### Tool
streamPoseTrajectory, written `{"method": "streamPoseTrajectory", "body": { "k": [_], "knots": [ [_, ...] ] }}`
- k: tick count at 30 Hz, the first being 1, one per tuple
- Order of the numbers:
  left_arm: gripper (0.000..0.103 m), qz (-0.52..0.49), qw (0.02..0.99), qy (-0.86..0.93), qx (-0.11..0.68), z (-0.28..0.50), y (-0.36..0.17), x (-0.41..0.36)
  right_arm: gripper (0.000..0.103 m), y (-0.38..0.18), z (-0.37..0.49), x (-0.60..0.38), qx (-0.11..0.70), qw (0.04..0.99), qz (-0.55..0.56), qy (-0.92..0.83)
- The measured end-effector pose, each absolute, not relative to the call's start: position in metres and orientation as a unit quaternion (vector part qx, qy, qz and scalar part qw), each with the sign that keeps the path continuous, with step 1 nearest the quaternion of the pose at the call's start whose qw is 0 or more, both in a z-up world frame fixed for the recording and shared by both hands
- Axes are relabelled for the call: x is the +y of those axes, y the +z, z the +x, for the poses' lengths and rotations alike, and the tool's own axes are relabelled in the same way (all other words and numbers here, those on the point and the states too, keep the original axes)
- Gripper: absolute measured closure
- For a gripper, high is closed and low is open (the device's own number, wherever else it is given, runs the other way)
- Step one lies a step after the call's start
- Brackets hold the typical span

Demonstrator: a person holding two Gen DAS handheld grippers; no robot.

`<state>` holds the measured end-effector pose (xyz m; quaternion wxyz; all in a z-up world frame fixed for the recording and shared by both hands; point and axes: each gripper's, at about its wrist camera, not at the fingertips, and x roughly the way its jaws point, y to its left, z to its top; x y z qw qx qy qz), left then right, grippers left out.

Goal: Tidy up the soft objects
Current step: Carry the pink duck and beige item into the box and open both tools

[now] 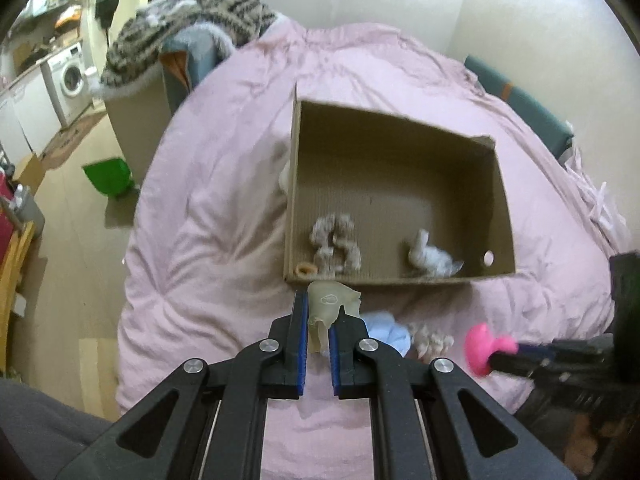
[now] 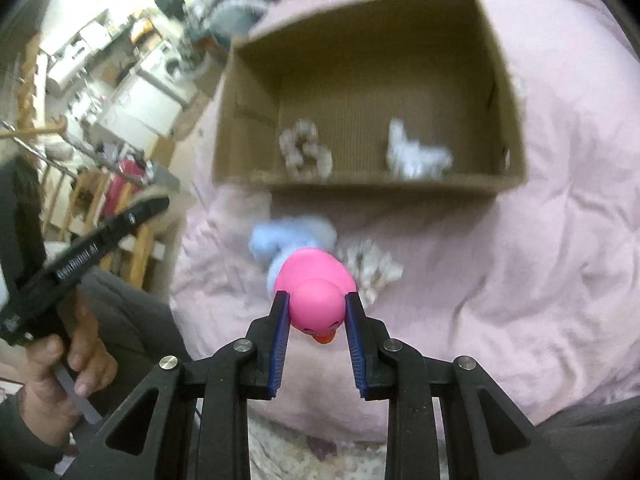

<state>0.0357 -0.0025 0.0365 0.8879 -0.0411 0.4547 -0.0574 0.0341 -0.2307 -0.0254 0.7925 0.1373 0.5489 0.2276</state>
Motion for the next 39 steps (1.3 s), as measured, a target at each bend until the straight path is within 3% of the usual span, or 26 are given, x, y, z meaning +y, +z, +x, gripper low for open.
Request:
{"method": "streamPoseTrajectory", "body": {
  "k": [6, 14, 39],
  "knots": [
    [0.095, -0.018, 0.902, -0.063, 0.426, 0.051, 0.053, -0.007, 0.074, 0.006, 0.046, -0.263, 0.467, 0.846, 0.176, 0.189],
    [0.095, 0.008, 0.907, -0.074, 0.414, 0.085, 0.054, -0.017, 0.074, 0.011, 0.086, -0.279, 0.441, 0.857, 0.21, 0.164],
    [0.091, 0.001, 0.897, -0.076, 0.435, 0.134, -0.011, -0.037, 0.074, -0.059, 0.127, -0.251, 0.521, 0.821, 0.177, 0.15]
  ]
}}
